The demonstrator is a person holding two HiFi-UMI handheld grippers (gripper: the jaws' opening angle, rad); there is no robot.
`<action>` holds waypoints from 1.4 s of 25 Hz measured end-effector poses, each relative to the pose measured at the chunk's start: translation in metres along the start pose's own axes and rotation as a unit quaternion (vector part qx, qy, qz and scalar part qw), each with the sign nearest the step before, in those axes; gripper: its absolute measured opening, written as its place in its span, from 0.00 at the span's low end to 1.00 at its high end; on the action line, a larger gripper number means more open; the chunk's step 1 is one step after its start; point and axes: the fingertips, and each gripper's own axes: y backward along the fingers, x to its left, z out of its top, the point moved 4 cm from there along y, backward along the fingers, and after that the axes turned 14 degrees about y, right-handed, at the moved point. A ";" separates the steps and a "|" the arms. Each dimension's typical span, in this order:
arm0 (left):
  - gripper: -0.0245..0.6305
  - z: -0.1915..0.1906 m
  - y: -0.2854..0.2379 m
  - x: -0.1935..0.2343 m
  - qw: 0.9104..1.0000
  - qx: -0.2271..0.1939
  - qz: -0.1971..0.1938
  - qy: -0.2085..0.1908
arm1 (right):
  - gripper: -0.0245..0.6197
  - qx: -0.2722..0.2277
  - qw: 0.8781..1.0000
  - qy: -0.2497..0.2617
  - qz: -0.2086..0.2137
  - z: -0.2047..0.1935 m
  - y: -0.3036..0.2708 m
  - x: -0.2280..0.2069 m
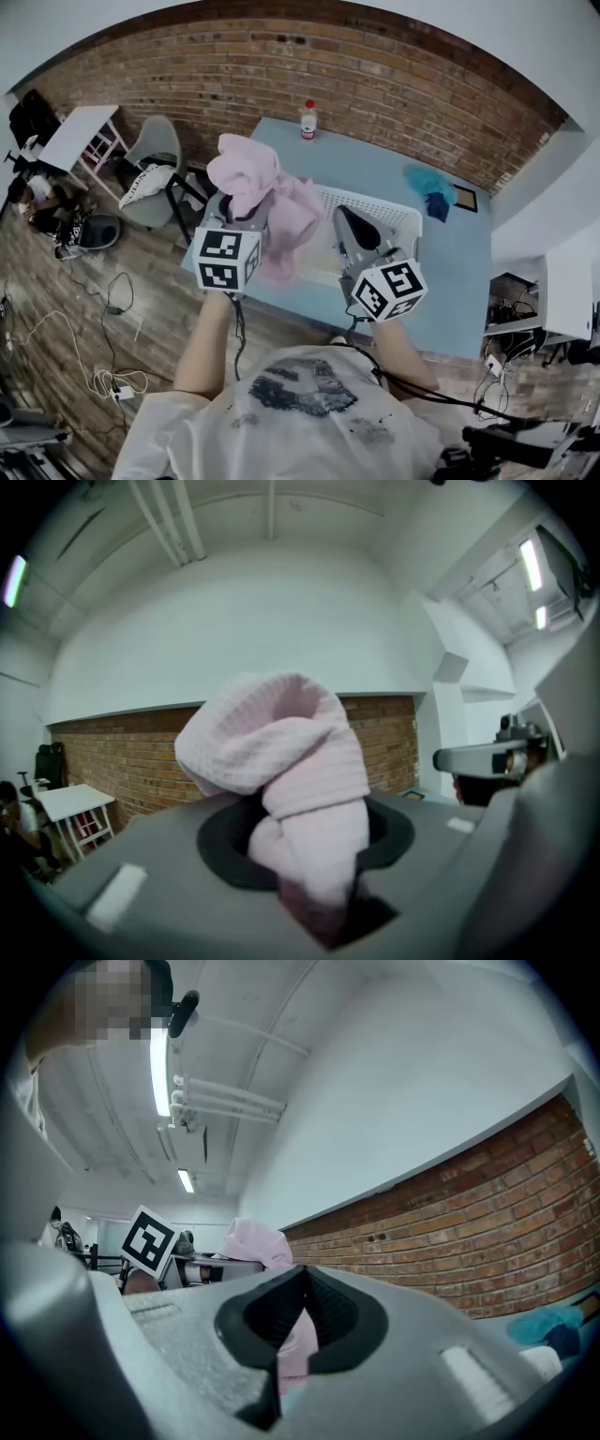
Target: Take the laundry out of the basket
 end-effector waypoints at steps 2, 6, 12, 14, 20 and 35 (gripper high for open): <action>0.30 -0.003 0.003 0.012 1.000 0.001 0.012 0.004 | 0.04 0.002 1.000 -0.002 0.010 -0.002 -0.009 0.006; 0.30 -0.015 0.007 0.034 0.999 0.009 0.034 0.015 | 0.04 0.011 1.000 -0.007 0.027 -0.010 -0.027 0.014; 0.30 -0.049 0.008 0.070 0.996 0.027 0.074 0.032 | 0.04 0.032 0.998 -0.019 0.053 -0.031 -0.053 0.026; 0.30 -0.063 0.006 0.080 0.995 0.033 0.085 0.038 | 0.04 0.039 0.997 -0.022 0.059 -0.039 -0.059 0.028; 0.30 -0.109 -0.007 0.110 0.991 0.049 0.112 0.062 | 0.04 0.063 0.995 -0.030 0.075 -0.059 -0.077 0.032; 0.30 -0.220 -0.046 0.149 0.980 0.110 0.148 0.071 | 0.04 0.113 0.990 -0.052 0.071 -0.102 -0.088 0.019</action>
